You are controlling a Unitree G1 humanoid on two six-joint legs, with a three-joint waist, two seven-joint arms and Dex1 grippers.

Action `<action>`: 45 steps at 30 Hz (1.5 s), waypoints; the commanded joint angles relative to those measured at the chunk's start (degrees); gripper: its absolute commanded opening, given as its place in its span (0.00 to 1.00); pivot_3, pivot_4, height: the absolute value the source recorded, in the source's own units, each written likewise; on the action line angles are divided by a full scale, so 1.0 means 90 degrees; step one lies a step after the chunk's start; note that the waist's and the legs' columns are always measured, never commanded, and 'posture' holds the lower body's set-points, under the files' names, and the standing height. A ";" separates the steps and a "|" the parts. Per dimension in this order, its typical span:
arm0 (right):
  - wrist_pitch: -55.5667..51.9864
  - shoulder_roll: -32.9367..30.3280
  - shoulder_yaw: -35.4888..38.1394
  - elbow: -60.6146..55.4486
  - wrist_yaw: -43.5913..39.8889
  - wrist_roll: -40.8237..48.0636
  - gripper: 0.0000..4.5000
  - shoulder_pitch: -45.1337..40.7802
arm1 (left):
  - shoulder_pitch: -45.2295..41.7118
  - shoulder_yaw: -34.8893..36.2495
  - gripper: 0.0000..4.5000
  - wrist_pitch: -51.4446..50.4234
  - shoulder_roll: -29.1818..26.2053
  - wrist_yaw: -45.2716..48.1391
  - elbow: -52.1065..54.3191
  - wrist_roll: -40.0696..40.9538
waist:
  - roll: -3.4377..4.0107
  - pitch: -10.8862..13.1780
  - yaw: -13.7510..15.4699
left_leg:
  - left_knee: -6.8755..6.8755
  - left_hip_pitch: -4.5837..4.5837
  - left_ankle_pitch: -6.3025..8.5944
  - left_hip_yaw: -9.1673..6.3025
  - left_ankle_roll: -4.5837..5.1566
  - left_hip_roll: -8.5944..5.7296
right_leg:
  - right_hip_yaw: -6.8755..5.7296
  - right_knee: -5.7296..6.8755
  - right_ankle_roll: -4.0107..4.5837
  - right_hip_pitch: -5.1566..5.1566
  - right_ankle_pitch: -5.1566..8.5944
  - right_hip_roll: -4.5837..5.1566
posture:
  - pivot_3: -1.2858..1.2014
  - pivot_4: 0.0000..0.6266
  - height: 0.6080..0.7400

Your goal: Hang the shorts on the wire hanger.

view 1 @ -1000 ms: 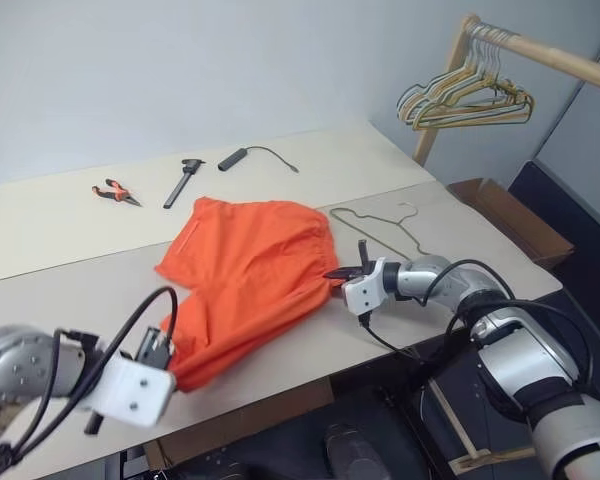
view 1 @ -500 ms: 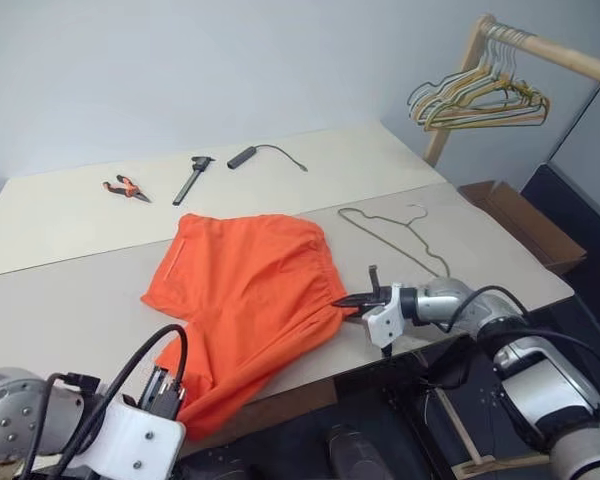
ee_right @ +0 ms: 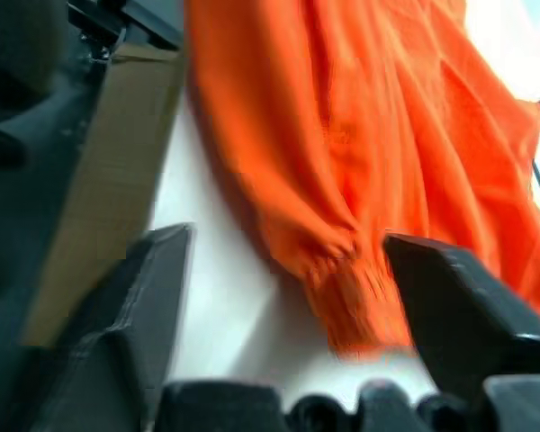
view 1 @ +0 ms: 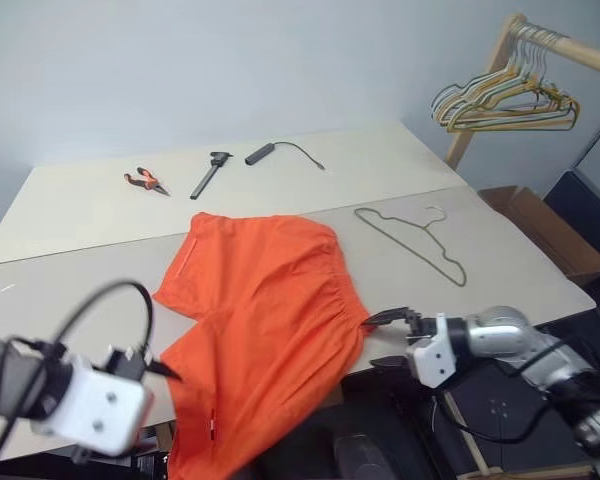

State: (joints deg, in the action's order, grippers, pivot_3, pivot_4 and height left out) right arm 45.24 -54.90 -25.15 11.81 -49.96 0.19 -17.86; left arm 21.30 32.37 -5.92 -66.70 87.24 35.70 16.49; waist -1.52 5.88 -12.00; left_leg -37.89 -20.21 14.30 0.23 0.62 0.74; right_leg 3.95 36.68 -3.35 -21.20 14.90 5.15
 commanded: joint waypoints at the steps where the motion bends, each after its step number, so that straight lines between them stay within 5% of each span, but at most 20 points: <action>1: -0.2276 -0.0552 0.1227 -0.1430 0.0121 0.1875 1.00 0.0626 | -0.1673 -0.0468 1.00 -0.0789 0.0190 -0.0767 -0.0909 0.1277 | -0.0004 0.0015 0.0022 | 0.0000 -0.0003 0.0000 0.0001 0.0000 0.0002 | -0.0001 0.0001 -0.0038 -0.0003 0.0004 -0.0002 | 0.44 0.14 1.00; 6: -0.5473 -0.0752 0.2398 -0.2478 0.1040 0.2758 1.00 0.0893 | -0.3570 -0.1314 1.00 -0.2124 0.1098 -0.2164 -0.1348 0.2231 | -0.0004 0.0022 -0.0005 | -0.0001 -0.0014 0.0011 0.0002 -0.0013 0.0004 | 0.0004 -0.0001 -0.0059 -0.0008 -0.0010 -0.0007 | 0.43 0.13 1.00; 10: -0.8126 -0.0632 0.2220 -0.2094 0.1756 0.2220 1.00 -0.0093 | -0.4664 -0.1983 1.00 -0.2664 0.1952 -0.2910 -0.1491 0.2543 | -0.0008 0.0022 -0.0013 | -0.0024 -0.0047 0.0015 -0.0001 -0.0020 -0.0001 | 0.0003 -0.0002 -0.0051 -0.0026 -0.0032 -0.0006 | 0.42 0.11 1.00; 16: -0.9474 -0.0011 0.1383 -0.0702 0.1978 0.0986 1.00 -0.1275 | -0.5239 -0.2432 1.00 -0.2842 0.2526 -0.3265 -0.1585 0.2626 | -0.0001 0.0006 -0.0093 | -0.0069 -0.0177 0.0015 -0.0008 -0.0017 -0.0006 | 0.0000 0.0014 -0.0044 -0.0149 -0.0045 -0.0022 | 0.41 0.08 1.00; 21: -0.9232 0.0770 0.1006 0.1213 0.2021 0.0248 1.00 -0.2206 | -0.5263 -0.2631 1.00 -0.2735 0.2670 -0.3304 -0.1519 0.2561 | 0.0003 0.0004 -0.0276 | -0.0106 -0.0236 0.0017 -0.0007 -0.0012 -0.0033 | 0.0005 0.0035 -0.0050 -0.0201 -0.0061 -0.0005 | 0.41 0.07 1.00; 25: -0.8688 0.1211 0.1080 0.2312 0.1881 0.0030 0.79 -0.2652 | -0.5144 -0.2602 1.00 -0.2730 0.2636 -0.3329 -0.1395 0.2599 | 0.0001 0.0000 -0.0376 | -0.0114 -0.0221 0.0017 -0.0017 -0.0012 -0.0044 | 0.0004 0.0034 -0.0061 -0.0175 -0.0068 0.0000 | 0.42 0.06 1.00; 36: -0.8476 0.1669 0.1212 0.3533 0.1172 -0.0193 0.01 -0.3160 | -0.4890 -0.2457 1.00 -0.2725 0.2428 -0.3274 -0.1260 0.2656 | -0.0013 -0.0019 -0.0494 | -0.0115 -0.0182 0.0017 -0.0030 -0.0012 -0.0044 | -0.0003 0.0024 -0.0065 -0.0125 -0.0069 0.0000 | 0.43 0.06 1.00; 45: -0.8761 0.1492 0.1478 0.2657 0.0770 -0.0213 0.01 -0.2777 | -0.4862 -0.2464 1.00 -0.2658 0.2330 -0.3143 -0.1318 0.2626 | -0.0013 -0.0027 -0.0490 | -0.0113 -0.0185 0.0018 -0.0036 -0.0013 -0.0042 | -0.0008 0.0025 -0.0065 -0.0126 -0.0069 -0.0001 | 0.43 0.07 1.00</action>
State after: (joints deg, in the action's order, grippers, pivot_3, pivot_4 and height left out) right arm -32.39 -40.69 -12.64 38.17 -42.22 -1.49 -43.76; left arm -22.11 8.71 -31.02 -44.99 58.69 22.85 39.73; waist -1.63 5.64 -16.41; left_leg -38.91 -21.90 14.46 -0.11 0.51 0.35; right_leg 3.86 36.90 -3.94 -22.34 14.28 5.15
